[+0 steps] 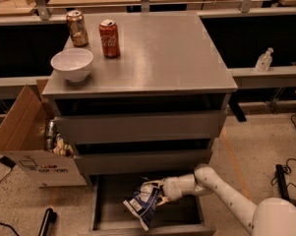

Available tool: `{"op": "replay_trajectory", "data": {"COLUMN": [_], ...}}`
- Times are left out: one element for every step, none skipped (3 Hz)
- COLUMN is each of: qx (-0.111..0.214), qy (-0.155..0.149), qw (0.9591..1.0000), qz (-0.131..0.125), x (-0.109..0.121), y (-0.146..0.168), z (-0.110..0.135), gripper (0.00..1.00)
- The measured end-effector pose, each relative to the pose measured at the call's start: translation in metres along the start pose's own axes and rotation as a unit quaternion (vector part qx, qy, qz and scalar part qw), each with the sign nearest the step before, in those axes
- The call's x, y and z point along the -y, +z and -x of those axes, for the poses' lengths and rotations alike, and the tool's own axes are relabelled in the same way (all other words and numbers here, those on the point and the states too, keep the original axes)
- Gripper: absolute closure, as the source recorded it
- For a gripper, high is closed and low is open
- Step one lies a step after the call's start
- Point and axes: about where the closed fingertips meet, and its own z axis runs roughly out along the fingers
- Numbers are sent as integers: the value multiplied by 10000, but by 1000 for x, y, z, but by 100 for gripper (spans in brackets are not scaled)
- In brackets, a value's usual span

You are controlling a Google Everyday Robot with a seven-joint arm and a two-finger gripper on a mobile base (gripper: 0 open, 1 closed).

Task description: Pick blue chip bag from bottom drawer and place on counter

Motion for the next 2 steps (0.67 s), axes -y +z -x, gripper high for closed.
{"op": "replay_trajectory", "data": {"qx": [195, 204], "qy": [-462, -1557], "qw": [9987, 9875], "qz": [4, -125], "x": [8, 34], "y": [-9, -38], "z": [28, 96], "gripper": [100, 100]}}
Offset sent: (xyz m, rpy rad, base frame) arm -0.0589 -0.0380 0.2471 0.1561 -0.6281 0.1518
